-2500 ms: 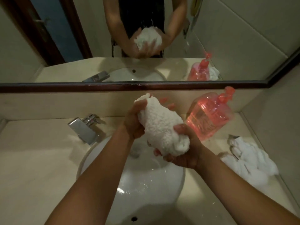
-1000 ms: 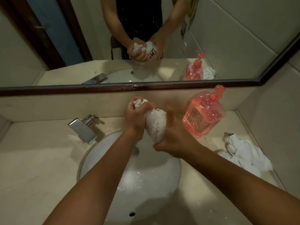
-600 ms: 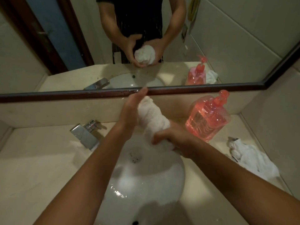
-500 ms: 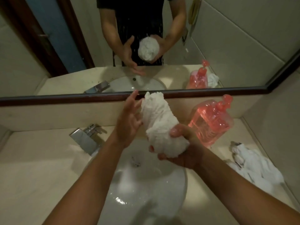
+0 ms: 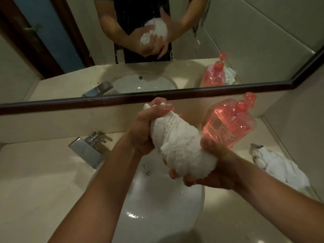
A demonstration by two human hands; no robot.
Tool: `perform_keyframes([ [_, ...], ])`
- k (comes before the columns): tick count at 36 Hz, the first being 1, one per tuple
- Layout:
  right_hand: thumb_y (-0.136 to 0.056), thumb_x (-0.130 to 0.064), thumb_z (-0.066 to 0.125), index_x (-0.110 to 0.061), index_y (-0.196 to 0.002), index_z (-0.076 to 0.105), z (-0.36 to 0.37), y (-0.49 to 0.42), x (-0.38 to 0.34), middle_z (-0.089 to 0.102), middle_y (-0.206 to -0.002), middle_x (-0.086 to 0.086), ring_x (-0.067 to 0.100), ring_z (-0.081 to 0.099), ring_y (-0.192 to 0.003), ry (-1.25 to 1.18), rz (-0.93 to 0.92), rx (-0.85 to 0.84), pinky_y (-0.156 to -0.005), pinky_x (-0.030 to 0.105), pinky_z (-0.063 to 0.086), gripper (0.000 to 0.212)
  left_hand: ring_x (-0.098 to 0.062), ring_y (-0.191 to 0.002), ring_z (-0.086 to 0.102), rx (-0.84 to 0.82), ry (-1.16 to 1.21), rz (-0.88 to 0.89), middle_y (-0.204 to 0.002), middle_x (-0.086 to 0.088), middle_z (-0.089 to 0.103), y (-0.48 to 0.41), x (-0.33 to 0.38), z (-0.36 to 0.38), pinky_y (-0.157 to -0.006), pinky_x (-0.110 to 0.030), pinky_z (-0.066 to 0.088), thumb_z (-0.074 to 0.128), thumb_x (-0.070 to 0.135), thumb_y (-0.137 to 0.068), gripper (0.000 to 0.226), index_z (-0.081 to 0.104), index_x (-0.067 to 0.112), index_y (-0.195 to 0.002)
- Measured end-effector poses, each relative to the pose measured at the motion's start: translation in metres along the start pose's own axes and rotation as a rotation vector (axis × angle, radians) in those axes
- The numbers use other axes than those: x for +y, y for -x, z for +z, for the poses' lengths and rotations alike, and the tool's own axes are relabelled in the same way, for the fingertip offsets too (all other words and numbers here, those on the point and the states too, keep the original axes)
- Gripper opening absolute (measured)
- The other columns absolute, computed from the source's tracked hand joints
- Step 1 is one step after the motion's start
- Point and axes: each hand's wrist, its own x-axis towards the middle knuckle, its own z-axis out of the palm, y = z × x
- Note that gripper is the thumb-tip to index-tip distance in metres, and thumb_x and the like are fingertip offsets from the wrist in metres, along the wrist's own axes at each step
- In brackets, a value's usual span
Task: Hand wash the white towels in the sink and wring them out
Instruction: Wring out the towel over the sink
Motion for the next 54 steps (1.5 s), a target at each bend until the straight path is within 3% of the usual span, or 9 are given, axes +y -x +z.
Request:
perform_keyframes([
  [4,-0.053,-0.036,0.106,-0.009,-0.130,0.062,0.025,0.017,-0.023,0.076,-0.106,0.013,0.025,0.074,-0.091,0.329,0.120,0.247,-0.066,0.028,0.062,0.093,-0.017,-0.070,0.067,0.057,-0.020,-0.028,-0.073,-0.001,0.059,0.001,-0.003,0.015,-0.064,-0.032,0.058,0.084,0.011,-0.073,0.024,0.061,0.019,-0.072],
  [18,-0.088,-0.014,0.080,-0.011,-0.111,0.067,0.010,-0.013,0.022,0.073,-0.076,0.006,0.024,0.068,-0.066,0.596,0.069,0.763,-0.045,0.027,0.042,0.027,-0.013,-0.068,0.071,0.391,-0.848,0.017,-0.077,0.000,0.067,0.009,-0.029,0.012,-0.060,-0.028,0.057,0.069,-0.001,-0.092,0.020,0.064,0.016,-0.083],
  [24,-0.076,-0.017,0.089,-0.012,-0.104,0.073,-0.012,-0.028,0.038,0.078,-0.081,0.014,0.032,0.072,-0.065,0.707,-0.027,0.906,-0.049,0.030,0.046,0.033,-0.017,-0.074,0.069,0.438,-1.131,0.081,-0.078,-0.002,0.070,0.004,-0.046,-0.001,-0.069,-0.039,0.058,0.071,0.004,-0.090,0.026,0.064,0.027,-0.079],
  [28,-0.059,-0.030,0.087,-0.017,-0.114,0.070,-0.017,-0.035,0.037,0.079,-0.086,0.010,0.030,0.076,-0.063,0.780,-0.072,0.945,-0.051,0.035,0.053,0.059,0.000,-0.066,0.062,0.469,-1.175,0.122,-0.080,0.004,0.065,0.001,-0.049,-0.004,-0.056,-0.014,0.046,0.069,0.009,-0.093,0.027,0.060,0.031,-0.081],
  [34,-0.079,-0.018,0.089,-0.017,-0.120,0.065,-0.018,-0.025,0.023,0.078,-0.101,0.014,0.033,0.077,-0.077,0.783,-0.065,0.829,-0.057,0.037,0.057,0.048,0.001,-0.066,0.061,0.515,-1.070,0.202,-0.080,0.004,0.062,0.000,-0.042,0.003,-0.059,-0.021,0.054,0.070,0.005,-0.093,0.023,0.059,0.023,-0.087],
  [41,-0.070,-0.036,0.100,-0.027,-0.146,0.040,-0.002,-0.011,0.011,0.058,-0.121,-0.018,0.007,0.063,-0.108,1.356,-0.141,0.795,-0.080,0.014,0.052,0.097,-0.022,-0.082,0.071,0.676,-0.710,0.086,-0.094,-0.008,0.071,0.000,-0.032,0.013,-0.070,-0.036,0.061,0.084,0.008,-0.083,0.025,0.068,0.022,-0.095],
  [47,-0.048,-0.051,0.105,-0.028,-0.168,0.000,-0.020,-0.015,0.022,0.041,-0.157,0.013,0.030,0.048,-0.139,1.843,-0.253,0.850,-0.110,0.047,0.049,0.161,-0.026,-0.091,0.078,0.870,-0.486,-0.066,-0.110,-0.009,0.077,0.002,-0.035,0.026,-0.071,-0.041,0.066,0.087,0.030,-0.086,0.042,0.067,0.019,-0.121],
  [50,-0.055,-0.039,0.103,-0.020,-0.164,0.017,-0.024,-0.016,0.020,0.055,-0.145,0.013,0.034,0.060,-0.128,1.855,-0.166,0.986,-0.099,0.052,0.056,0.140,-0.029,-0.093,0.079,0.867,-0.465,-0.099,-0.113,-0.011,0.077,0.002,-0.029,0.037,-0.079,-0.048,0.065,0.090,0.047,-0.079,0.068,0.063,0.013,-0.130],
  [54,-0.059,-0.025,0.092,-0.026,-0.121,0.069,0.002,0.001,-0.004,0.077,-0.106,-0.001,0.024,0.076,-0.095,1.422,-0.156,0.924,-0.079,0.051,0.066,0.065,-0.028,-0.102,0.076,0.523,-0.424,-0.122,-0.122,-0.021,0.074,0.013,-0.001,0.051,-0.097,-0.047,0.058,0.078,0.068,-0.075,0.092,0.060,0.005,-0.139],
])
